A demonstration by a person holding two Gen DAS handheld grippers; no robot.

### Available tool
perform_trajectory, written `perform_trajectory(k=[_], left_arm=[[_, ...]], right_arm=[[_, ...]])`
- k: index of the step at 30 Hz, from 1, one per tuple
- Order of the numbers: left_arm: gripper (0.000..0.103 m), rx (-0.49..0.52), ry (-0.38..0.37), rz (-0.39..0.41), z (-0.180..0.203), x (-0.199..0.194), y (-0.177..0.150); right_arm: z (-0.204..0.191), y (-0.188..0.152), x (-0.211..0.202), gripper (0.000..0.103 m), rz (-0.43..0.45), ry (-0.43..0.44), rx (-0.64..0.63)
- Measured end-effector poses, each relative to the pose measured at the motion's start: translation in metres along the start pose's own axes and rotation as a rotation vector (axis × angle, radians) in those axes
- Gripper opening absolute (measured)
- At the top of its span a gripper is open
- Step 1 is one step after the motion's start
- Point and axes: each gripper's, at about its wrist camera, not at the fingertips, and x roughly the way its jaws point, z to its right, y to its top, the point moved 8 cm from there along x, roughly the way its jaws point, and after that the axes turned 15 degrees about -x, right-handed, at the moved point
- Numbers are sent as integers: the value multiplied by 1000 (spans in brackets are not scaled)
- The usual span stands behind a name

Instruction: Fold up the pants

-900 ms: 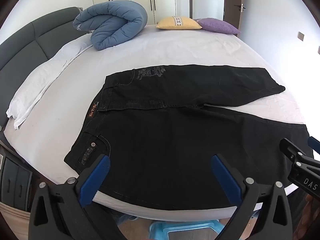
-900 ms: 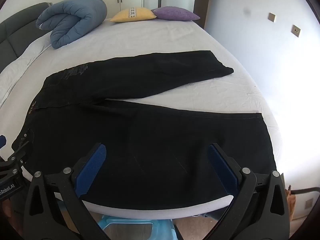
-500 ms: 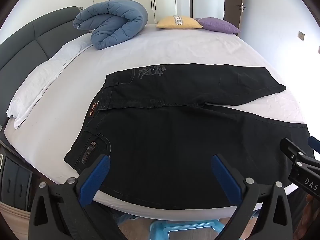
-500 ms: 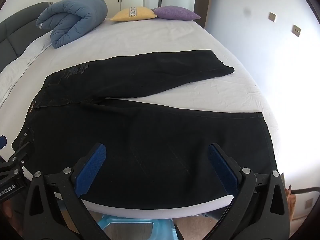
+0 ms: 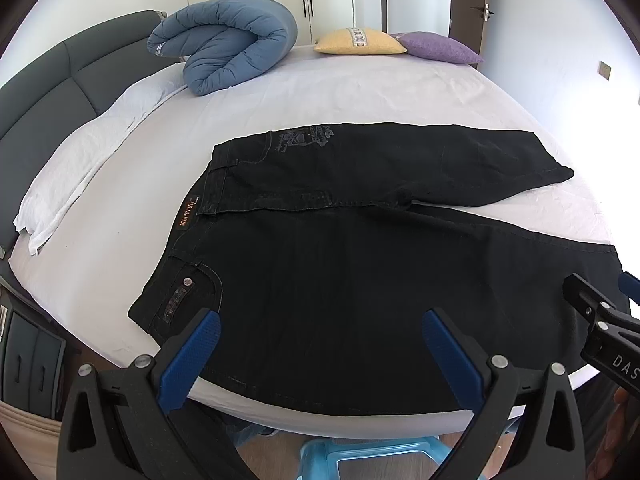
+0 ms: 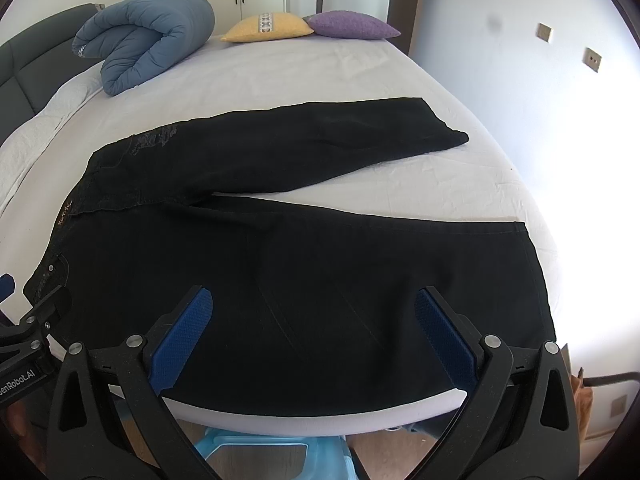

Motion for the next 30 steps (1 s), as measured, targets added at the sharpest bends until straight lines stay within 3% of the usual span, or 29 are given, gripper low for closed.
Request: perform_trajectory(k=[30], left_arm=[[103, -7, 8, -14, -4, 6, -8]], right_arm=[[-5, -6, 4, 103, -12, -2, -2]])
